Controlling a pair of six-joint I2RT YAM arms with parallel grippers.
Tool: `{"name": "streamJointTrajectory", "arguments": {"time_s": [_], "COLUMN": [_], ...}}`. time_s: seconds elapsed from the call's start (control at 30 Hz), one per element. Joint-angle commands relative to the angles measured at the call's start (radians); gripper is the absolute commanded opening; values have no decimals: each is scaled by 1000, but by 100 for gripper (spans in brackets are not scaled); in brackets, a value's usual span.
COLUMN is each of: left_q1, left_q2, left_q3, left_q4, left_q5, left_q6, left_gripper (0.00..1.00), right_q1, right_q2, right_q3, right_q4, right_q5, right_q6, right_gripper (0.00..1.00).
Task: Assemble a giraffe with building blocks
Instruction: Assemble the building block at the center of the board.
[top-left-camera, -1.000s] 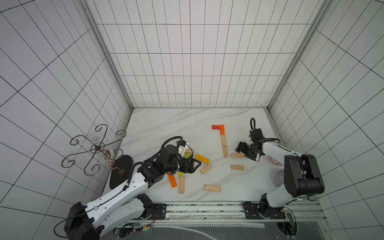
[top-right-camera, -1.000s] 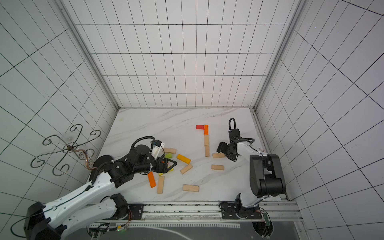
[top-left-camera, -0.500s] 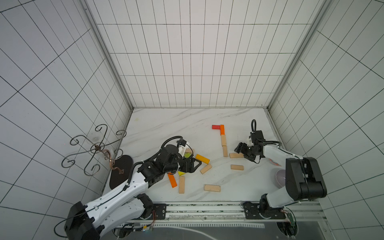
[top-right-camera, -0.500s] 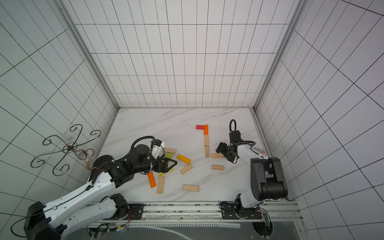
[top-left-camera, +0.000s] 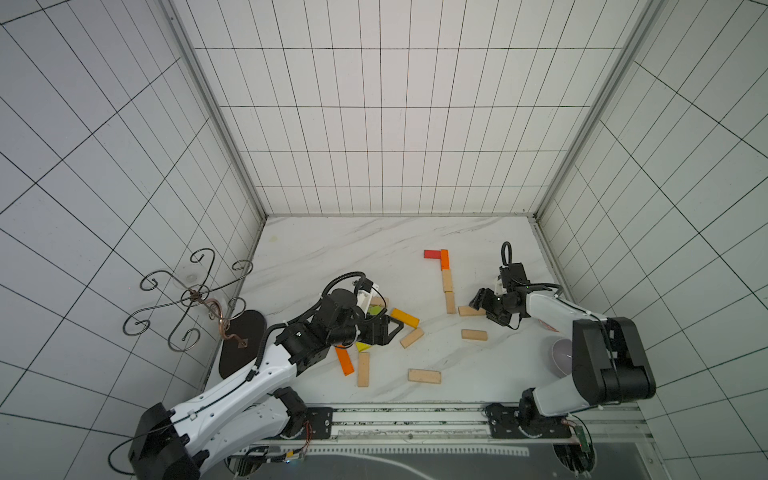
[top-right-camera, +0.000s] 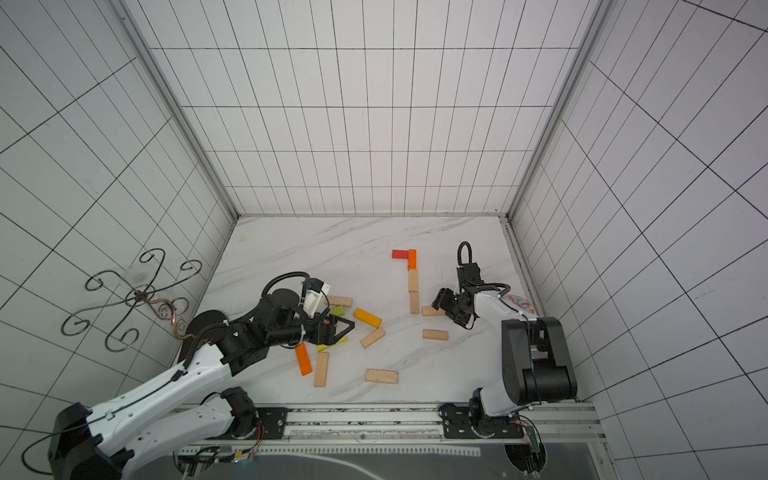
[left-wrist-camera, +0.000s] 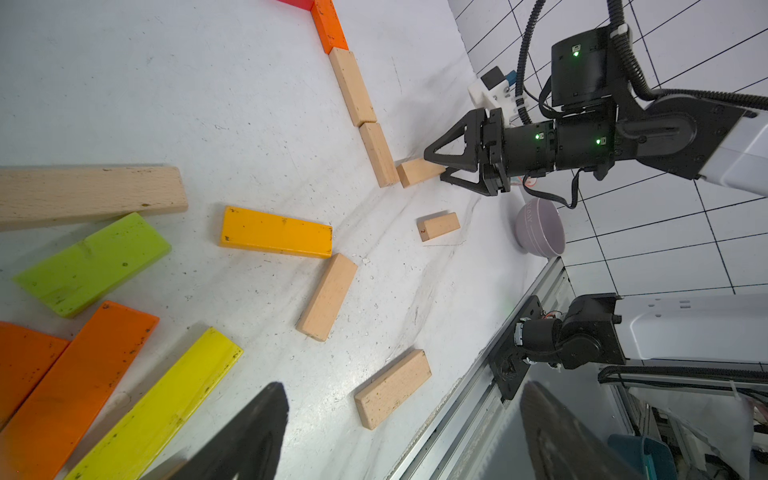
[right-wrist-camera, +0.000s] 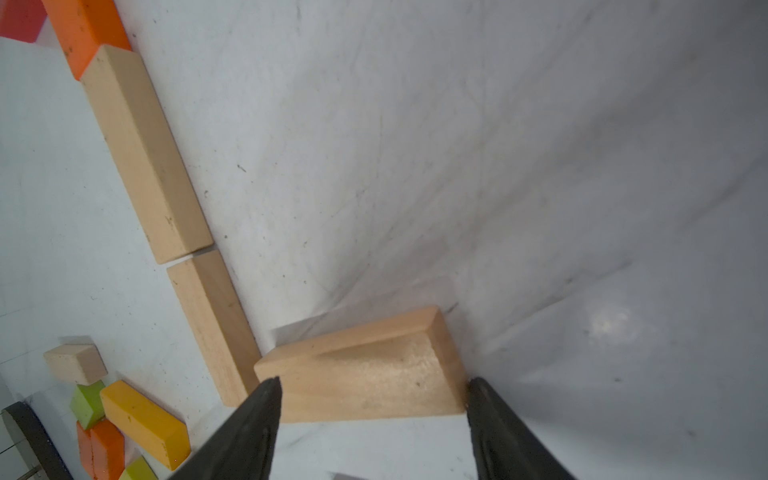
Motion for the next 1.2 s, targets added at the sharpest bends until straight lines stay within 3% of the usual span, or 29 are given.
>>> {"name": "streamJointTrajectory", "arguments": {"time_s": [0.0, 0.2, 0.3, 1.17], "left_q1": [-5, -5, -5, -5], "left_q2": [-11, -14, -13, -16], "left_q3": [1, -3, -5, -18], "left_q4": [27, 27, 28, 37], "left_q5": [-3, -4, -5, -3], "left_q6": [2, 2, 2, 1], "left_gripper": [88, 88, 88, 88], "right_q1": [14, 31, 54, 141], "right_q2": [-7, -19, -28, 24], "right_q3": [-59, -69, -76, -102], "right_q4": [-18, -6, 1, 177], "right_q5": [-15, -46, -60, -152], "right_q6": [28, 66, 87, 242], "right_gripper": [71, 77, 85, 83]}}
